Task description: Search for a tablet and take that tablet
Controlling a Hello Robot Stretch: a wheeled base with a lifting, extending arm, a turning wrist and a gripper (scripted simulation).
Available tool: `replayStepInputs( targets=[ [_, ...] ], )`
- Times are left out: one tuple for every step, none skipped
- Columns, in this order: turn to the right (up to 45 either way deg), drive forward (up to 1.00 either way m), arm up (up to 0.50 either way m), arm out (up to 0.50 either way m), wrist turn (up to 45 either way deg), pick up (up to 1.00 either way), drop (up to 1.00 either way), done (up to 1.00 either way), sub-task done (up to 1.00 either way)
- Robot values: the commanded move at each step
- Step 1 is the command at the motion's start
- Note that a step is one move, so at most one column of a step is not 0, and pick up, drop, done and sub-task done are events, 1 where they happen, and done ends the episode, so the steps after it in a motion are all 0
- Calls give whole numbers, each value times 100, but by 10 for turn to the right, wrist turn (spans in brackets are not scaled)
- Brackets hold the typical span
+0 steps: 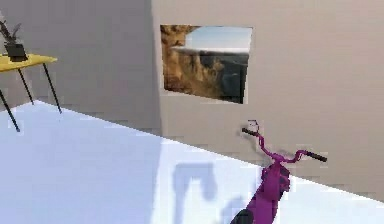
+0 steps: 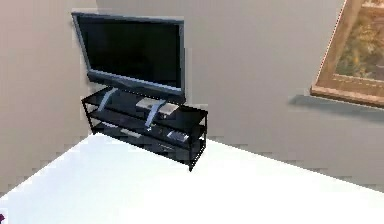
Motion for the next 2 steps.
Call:
replayStepInputs(
  targets=[
    [0,25,0,0,0,0,0,0,0],
    [-450,0,0,0,0,0,0,0,0]
  ],
)
